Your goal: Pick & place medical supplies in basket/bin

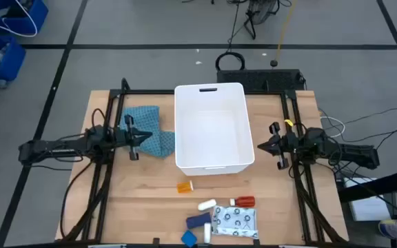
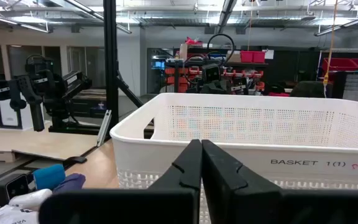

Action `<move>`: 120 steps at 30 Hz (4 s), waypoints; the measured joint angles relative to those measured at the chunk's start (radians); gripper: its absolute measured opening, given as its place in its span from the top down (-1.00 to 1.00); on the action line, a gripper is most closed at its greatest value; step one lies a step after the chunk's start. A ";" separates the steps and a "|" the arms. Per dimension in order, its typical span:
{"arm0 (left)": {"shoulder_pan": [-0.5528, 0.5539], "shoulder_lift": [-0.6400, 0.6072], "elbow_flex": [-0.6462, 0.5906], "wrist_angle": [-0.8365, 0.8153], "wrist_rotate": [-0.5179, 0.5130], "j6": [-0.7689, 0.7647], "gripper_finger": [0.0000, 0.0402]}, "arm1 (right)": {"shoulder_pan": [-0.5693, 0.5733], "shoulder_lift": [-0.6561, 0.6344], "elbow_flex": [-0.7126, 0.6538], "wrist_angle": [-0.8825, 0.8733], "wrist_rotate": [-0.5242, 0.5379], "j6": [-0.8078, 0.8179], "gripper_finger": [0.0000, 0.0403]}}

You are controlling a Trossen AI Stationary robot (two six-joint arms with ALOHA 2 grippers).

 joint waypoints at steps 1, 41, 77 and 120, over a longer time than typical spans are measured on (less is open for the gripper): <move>0.000 0.000 0.000 0.000 0.000 0.000 0.88 | 0.000 0.000 0.000 0.000 0.000 0.000 1.00; 0.000 0.000 0.000 0.000 0.000 0.000 0.88 | 0.000 0.000 0.000 0.000 0.000 0.000 1.00; 0.000 0.000 0.000 0.002 0.000 -0.002 0.88 | 0.000 0.000 0.000 0.000 0.000 0.000 1.00; -0.418 0.265 0.191 -0.070 -0.196 -0.240 0.99 | 0.000 0.000 0.000 0.121 0.013 -0.066 1.00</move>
